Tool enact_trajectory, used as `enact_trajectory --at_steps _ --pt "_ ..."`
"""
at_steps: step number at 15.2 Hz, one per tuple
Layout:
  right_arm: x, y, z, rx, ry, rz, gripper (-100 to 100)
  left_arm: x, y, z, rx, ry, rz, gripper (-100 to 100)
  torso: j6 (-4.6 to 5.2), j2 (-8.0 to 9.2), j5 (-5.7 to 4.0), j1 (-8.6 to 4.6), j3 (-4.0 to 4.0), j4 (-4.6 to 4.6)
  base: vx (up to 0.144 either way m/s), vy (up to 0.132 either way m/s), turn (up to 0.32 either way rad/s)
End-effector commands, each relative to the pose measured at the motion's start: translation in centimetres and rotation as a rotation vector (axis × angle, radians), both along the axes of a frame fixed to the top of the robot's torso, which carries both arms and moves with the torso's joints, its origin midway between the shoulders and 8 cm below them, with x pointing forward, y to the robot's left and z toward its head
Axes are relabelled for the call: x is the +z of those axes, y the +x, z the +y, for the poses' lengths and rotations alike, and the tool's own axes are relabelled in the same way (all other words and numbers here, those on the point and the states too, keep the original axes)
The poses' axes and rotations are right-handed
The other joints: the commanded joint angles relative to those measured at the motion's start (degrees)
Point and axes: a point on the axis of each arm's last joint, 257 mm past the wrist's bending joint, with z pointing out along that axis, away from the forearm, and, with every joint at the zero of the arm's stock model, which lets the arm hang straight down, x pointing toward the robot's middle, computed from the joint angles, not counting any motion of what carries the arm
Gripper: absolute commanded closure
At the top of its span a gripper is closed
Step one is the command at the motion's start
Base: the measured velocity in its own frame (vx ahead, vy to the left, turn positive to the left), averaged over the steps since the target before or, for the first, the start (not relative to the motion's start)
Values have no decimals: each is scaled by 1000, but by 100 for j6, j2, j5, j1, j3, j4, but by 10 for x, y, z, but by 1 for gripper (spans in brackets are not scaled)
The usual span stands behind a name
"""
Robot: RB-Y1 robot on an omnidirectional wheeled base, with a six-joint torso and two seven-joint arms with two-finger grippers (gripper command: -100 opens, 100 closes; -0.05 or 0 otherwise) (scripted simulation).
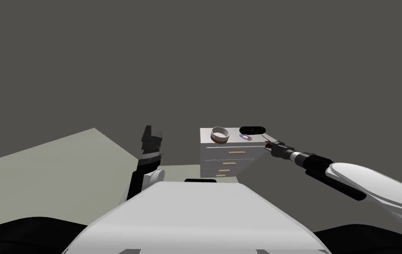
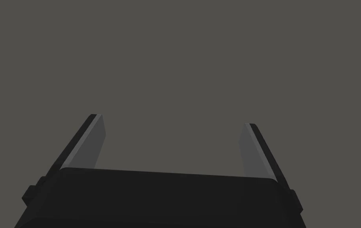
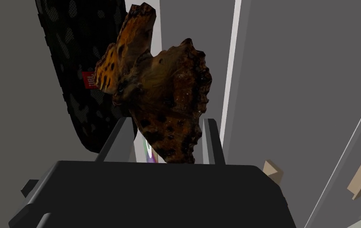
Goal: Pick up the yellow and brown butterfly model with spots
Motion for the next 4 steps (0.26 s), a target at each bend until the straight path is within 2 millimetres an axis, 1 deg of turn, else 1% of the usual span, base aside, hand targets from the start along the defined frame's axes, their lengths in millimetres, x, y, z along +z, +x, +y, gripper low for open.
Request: enact_trajectory --at_steps 1,2,3,4 --pt "-11 2 21 15 32 13 100 0 0 0 0 0 0 0 0 0 0 0 0 0 35 -31 -213" --pt "-6 6 33 40 33 4 100 0 0 0 0 0 0 0 14 2 -2 0 1 -2 50 -36 -295" --pt "-3 9 43 62 33 -3 100 0 0 0 0 0 0 0 18 3 -3 -3 1 -1 46 -29 -143" --pt "-6 6 32 40 28 4 100 0 0 0 0 0 0 0 8 1 -2 -3 1 0 25 -14 -18"
